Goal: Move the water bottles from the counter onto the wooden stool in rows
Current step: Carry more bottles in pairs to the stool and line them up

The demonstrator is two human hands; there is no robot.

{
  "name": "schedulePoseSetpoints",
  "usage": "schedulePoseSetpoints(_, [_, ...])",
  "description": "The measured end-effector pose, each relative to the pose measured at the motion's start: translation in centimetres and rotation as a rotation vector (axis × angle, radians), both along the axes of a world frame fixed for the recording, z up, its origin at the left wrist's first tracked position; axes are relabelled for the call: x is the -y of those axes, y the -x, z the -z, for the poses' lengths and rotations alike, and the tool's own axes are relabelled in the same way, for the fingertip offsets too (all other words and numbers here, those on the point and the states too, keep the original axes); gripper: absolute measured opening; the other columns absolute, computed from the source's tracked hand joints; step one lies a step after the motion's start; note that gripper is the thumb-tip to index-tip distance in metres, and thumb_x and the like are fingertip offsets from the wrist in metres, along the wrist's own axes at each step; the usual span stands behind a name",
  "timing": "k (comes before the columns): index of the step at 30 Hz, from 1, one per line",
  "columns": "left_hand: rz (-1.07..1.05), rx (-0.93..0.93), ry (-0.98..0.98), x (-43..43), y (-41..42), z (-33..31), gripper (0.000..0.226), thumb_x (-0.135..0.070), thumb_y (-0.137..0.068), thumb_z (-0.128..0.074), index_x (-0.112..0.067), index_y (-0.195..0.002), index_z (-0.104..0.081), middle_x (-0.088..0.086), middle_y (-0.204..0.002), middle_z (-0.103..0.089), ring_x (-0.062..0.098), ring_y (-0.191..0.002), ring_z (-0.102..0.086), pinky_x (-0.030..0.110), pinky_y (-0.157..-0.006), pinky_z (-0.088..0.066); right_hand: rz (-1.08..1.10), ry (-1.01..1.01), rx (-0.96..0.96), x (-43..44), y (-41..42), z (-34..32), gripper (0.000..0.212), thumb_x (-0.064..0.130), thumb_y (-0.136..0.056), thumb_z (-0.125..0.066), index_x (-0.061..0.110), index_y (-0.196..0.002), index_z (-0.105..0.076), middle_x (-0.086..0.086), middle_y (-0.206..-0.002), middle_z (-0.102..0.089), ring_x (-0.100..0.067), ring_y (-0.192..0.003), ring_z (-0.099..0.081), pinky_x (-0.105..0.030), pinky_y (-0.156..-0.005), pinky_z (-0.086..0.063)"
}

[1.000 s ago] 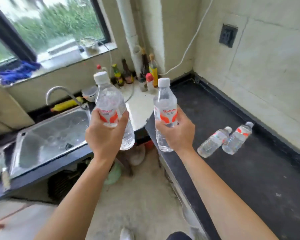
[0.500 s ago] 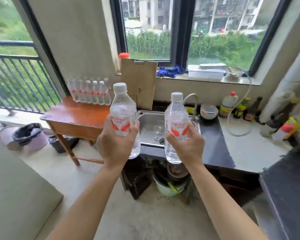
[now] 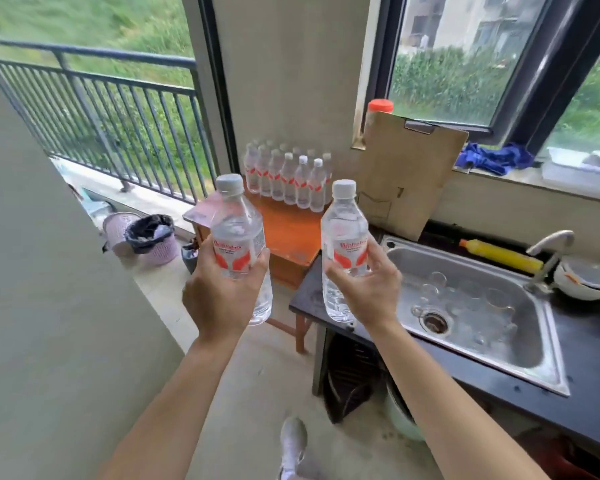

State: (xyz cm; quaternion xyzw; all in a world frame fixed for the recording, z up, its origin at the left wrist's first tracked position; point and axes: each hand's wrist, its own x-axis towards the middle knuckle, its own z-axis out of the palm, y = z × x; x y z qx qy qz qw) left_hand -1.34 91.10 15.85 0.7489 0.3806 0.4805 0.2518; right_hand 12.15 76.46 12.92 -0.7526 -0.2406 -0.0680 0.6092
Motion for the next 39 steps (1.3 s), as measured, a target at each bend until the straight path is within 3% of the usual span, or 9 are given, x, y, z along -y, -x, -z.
schedulePoseSetpoints(2, [-0.026, -0.014, -0.001, -4.1, -1.6, 1.1, 0.068, -0.065, -0.068, -0.075, -0.015, -0.113, -0.064, 0.006, -0.097, -0.073, 0.033, -0.087, -0.068, 0.033, -0.074, -0.047, -0.024, -0.01, -0.037, -4.5, -2.0, 1.4, 0.05, 0.04, -0.069, -0.085, 0.048, -0.114, -0.065, 0.02, -0.093, -0.073, -0.003, -0.089, -0.07, -0.034, -0.086, -0.058])
schedulePoseSetpoints(7, [-0.003, -0.073, 0.025, -15.3, -7.6, 2.7, 0.069, -0.068, -0.064, -0.07, -0.015, -0.109, -0.063, 0.004, -0.094, -0.073, 0.031, -0.086, -0.068, 0.033, -0.073, -0.048, -0.04, -0.03, -0.117, -16.1, -8.1, 4.0, 0.056, 0.036, -0.072, -0.087, 0.031, -0.124, -0.067, 0.017, -0.098, -0.074, 0.0, -0.09, -0.07, -0.03, -0.088, -0.057])
schedulePoseSetpoints(13, [0.051, -0.127, -0.004, -26.6, -13.7, 1.1, 0.073, -0.061, -0.064, -0.073, -0.012, -0.118, -0.063, 0.005, -0.101, -0.073, 0.028, -0.088, -0.068, 0.035, -0.078, -0.051, -0.042, -0.05, -0.165, -27.5, -15.0, 3.2, 0.055, 0.046, -0.072, -0.084, 0.033, -0.123, -0.066, 0.019, -0.1, -0.073, 0.0, -0.092, -0.07, -0.03, -0.089, -0.058])
schedulePoseSetpoints(19, [0.097, -0.14, 0.044, -34.7, -19.8, 1.1, 0.073, -0.051, -0.063, -0.08, -0.01, -0.12, -0.061, 0.006, -0.102, -0.071, 0.027, -0.089, -0.067, 0.03, -0.078, -0.047, -0.052, -0.099, -0.219, -34.7, -20.5, 2.8, 0.061, 0.04, -0.071, -0.087, 0.033, -0.128, -0.065, 0.015, -0.107, -0.074, -0.006, -0.098, -0.072, -0.039, -0.092, -0.059])
schedulePoseSetpoints(23, [0.179, -0.176, 0.083, -39.6, -25.5, 3.0, 0.071, -0.047, -0.065, -0.087, -0.01, -0.119, -0.059, 0.006, -0.1, -0.07, 0.029, -0.089, -0.067, 0.037, -0.079, -0.053, 0.03, -0.088, -0.197, -38.3, -23.6, 4.4, 0.062, 0.039, -0.072, -0.087, 0.029, -0.13, -0.064, 0.014, -0.109, -0.074, -0.005, -0.099, -0.071, -0.035, -0.093, -0.058])
schedulePoseSetpoints(28, [0.33, -0.199, 0.119, -45.5, -32.2, 6.8, 0.067, -0.046, -0.067, -0.087, -0.015, -0.119, -0.057, 0.0, -0.101, -0.069, 0.018, -0.088, -0.064, 0.027, -0.074, -0.044, 0.161, 0.01, -0.222, -43.1, -27.3, 7.3, 0.063, 0.037, -0.073, -0.087, 0.026, -0.131, -0.064, 0.016, -0.106, -0.073, 0.004, -0.096, -0.068, -0.016, -0.09, -0.053])
schedulePoseSetpoints(32, [0.427, -0.306, 0.138, -50.8, -37.3, 10.2, 0.072, -0.051, -0.067, -0.085, -0.017, -0.122, -0.053, 0.001, -0.103, -0.068, 0.025, -0.093, -0.064, 0.037, -0.08, -0.051, 0.319, 0.111, -0.321, -47.1, -30.1, 9.8, 0.065, 0.037, -0.07, -0.088, 0.031, -0.128, -0.059, 0.019, -0.103, -0.069, 0.009, -0.091, -0.063, -0.008, -0.082, -0.047])
schedulePoseSetpoints(36, [0.533, -0.367, 0.205, -54.7, -41.0, 13.5, 0.069, -0.046, -0.067, -0.087, -0.019, -0.121, -0.053, -0.003, -0.104, -0.062, 0.024, -0.101, -0.061, 0.047, -0.087, -0.051, 0.414, 0.145, -0.457, -50.2, -32.5, 12.5, 0.071, 0.032, -0.067, -0.091, 0.029, -0.125, -0.05, 0.02, -0.102, -0.065, -0.002, -0.096, -0.064, -0.019, -0.085, -0.051])
schedulePoseSetpoints(39, [0.619, -0.419, 0.343, -57.1, -43.3, 16.5, 0.072, -0.043, -0.066, -0.088, -0.02, -0.122, -0.05, -0.004, -0.105, -0.058, 0.024, -0.106, -0.057, 0.046, -0.089, -0.05, 0.482, 0.195, -0.502, -51.8, -33.5, 14.3, 0.07, 0.028, -0.068, -0.091, 0.029, -0.121, -0.045, 0.02, -0.099, -0.06, -0.01, -0.095, -0.063, -0.016, -0.077, -0.046])
